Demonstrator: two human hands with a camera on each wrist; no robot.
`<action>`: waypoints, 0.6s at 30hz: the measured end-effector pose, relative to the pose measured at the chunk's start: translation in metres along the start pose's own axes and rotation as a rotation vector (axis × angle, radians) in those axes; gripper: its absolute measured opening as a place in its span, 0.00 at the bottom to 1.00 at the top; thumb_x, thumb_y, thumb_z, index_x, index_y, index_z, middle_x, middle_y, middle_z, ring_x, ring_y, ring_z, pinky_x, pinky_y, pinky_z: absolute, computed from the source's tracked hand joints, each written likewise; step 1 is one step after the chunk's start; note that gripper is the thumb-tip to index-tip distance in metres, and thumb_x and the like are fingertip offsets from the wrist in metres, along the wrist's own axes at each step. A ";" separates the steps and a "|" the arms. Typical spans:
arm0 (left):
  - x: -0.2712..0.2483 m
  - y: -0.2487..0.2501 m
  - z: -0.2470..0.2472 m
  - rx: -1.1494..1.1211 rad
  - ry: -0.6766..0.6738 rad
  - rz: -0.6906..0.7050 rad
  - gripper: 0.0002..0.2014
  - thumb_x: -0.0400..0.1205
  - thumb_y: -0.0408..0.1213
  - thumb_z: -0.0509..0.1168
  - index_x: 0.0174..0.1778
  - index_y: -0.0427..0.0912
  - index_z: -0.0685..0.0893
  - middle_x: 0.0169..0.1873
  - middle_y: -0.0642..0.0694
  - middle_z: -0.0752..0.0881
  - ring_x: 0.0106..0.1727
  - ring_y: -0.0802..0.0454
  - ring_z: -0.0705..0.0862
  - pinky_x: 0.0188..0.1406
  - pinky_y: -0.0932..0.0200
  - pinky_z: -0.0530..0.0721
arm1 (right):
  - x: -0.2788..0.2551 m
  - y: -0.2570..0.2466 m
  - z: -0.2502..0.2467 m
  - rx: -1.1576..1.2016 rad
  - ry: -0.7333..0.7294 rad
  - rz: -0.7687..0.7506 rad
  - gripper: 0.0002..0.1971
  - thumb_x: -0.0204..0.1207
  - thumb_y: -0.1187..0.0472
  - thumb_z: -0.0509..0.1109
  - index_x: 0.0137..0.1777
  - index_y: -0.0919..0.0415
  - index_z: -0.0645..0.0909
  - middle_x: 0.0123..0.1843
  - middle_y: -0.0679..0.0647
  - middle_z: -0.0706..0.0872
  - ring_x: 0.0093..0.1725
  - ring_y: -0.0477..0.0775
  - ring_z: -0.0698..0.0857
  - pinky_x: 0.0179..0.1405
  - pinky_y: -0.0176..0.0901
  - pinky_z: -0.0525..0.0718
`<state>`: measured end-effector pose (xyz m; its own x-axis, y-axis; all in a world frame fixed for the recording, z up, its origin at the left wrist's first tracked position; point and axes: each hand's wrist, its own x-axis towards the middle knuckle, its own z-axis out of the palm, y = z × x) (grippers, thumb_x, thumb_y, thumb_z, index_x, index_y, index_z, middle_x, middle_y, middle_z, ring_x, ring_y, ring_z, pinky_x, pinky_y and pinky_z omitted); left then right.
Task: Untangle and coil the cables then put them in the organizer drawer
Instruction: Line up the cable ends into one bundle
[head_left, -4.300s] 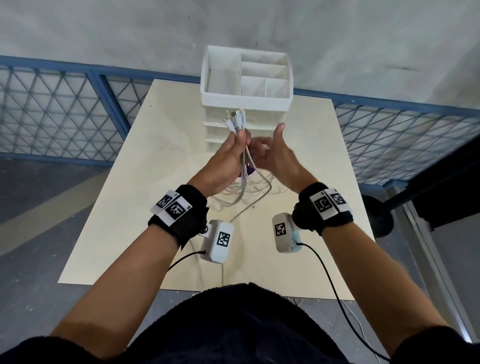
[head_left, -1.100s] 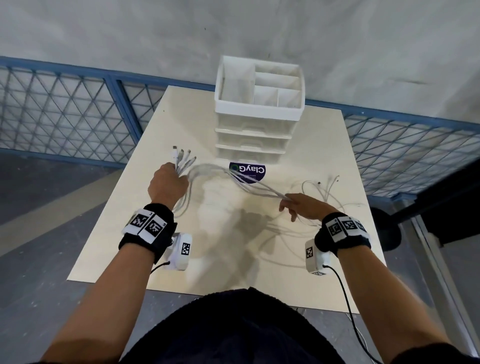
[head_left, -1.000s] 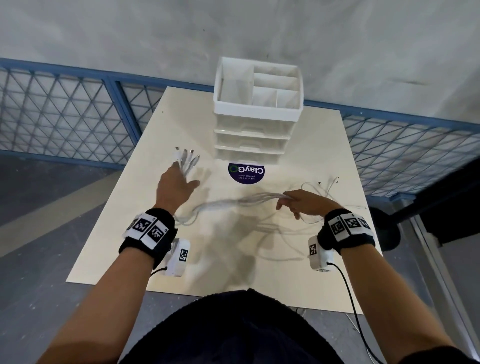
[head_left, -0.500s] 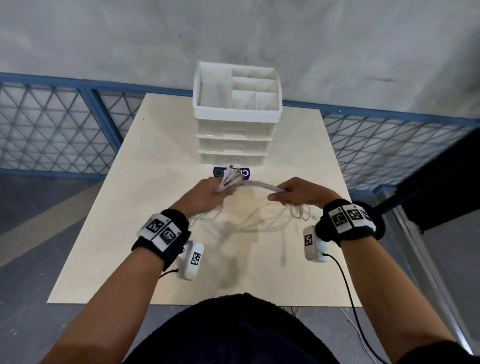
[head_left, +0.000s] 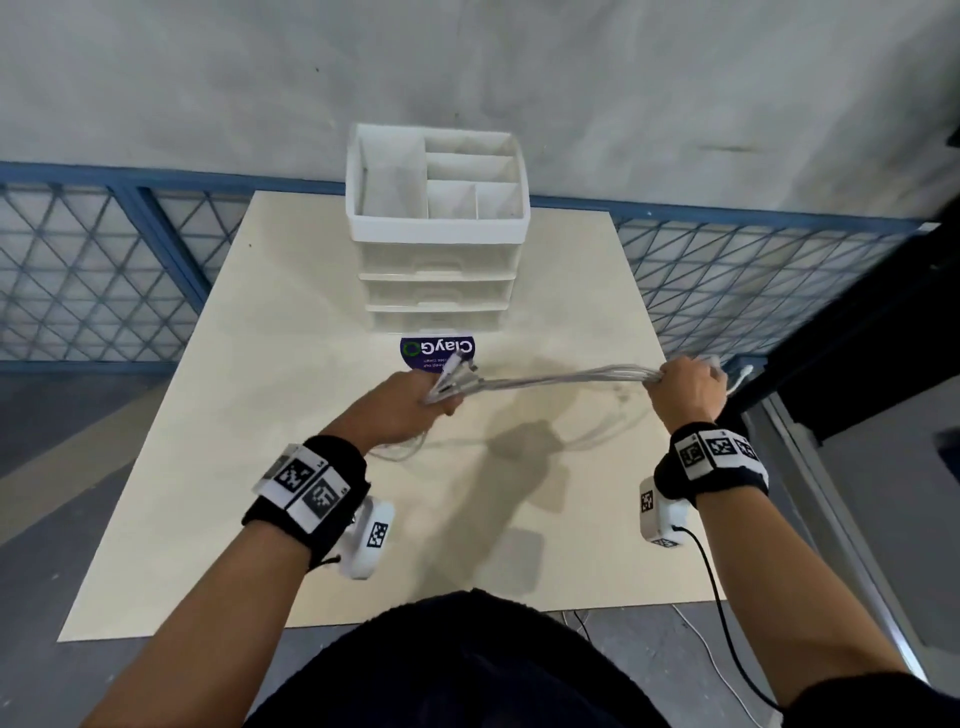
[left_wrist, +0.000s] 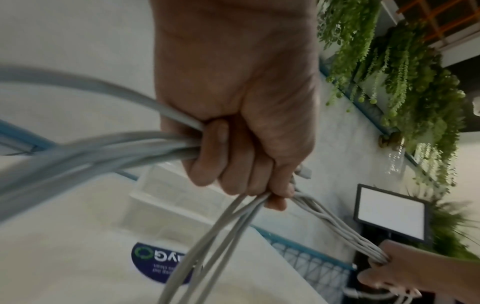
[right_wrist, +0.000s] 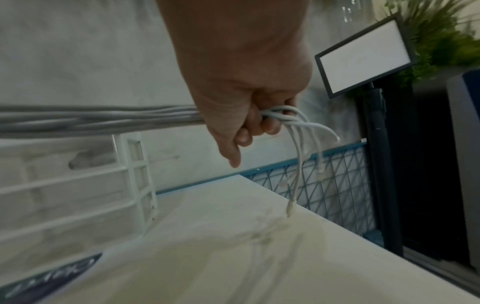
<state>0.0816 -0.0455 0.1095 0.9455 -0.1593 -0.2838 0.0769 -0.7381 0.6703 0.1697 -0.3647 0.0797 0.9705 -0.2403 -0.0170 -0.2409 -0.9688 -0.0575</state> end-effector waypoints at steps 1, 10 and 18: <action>0.001 -0.002 0.006 0.017 -0.023 -0.001 0.05 0.81 0.42 0.64 0.45 0.48 0.84 0.45 0.46 0.86 0.51 0.46 0.83 0.47 0.61 0.72 | 0.000 0.004 0.004 -0.025 -0.036 0.027 0.14 0.75 0.59 0.65 0.53 0.68 0.84 0.54 0.67 0.87 0.58 0.66 0.83 0.67 0.53 0.68; -0.017 -0.002 0.004 -0.395 0.042 0.091 0.12 0.87 0.45 0.51 0.47 0.44 0.77 0.28 0.53 0.72 0.24 0.68 0.73 0.25 0.77 0.70 | -0.006 -0.056 0.007 0.132 -0.507 -0.328 0.35 0.65 0.53 0.80 0.71 0.62 0.72 0.69 0.62 0.77 0.70 0.62 0.75 0.71 0.51 0.70; -0.018 -0.005 0.001 -0.565 0.122 0.105 0.12 0.87 0.49 0.45 0.41 0.50 0.66 0.27 0.53 0.62 0.22 0.61 0.59 0.21 0.67 0.59 | -0.057 -0.158 -0.061 1.062 -0.795 -0.732 0.11 0.75 0.65 0.72 0.57 0.64 0.83 0.49 0.64 0.88 0.49 0.58 0.88 0.57 0.49 0.86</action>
<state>0.0637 -0.0401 0.1109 0.9842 -0.1115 -0.1373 0.1056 -0.2529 0.9617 0.1530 -0.2013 0.1505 0.7038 0.6910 -0.1650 0.0521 -0.2818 -0.9580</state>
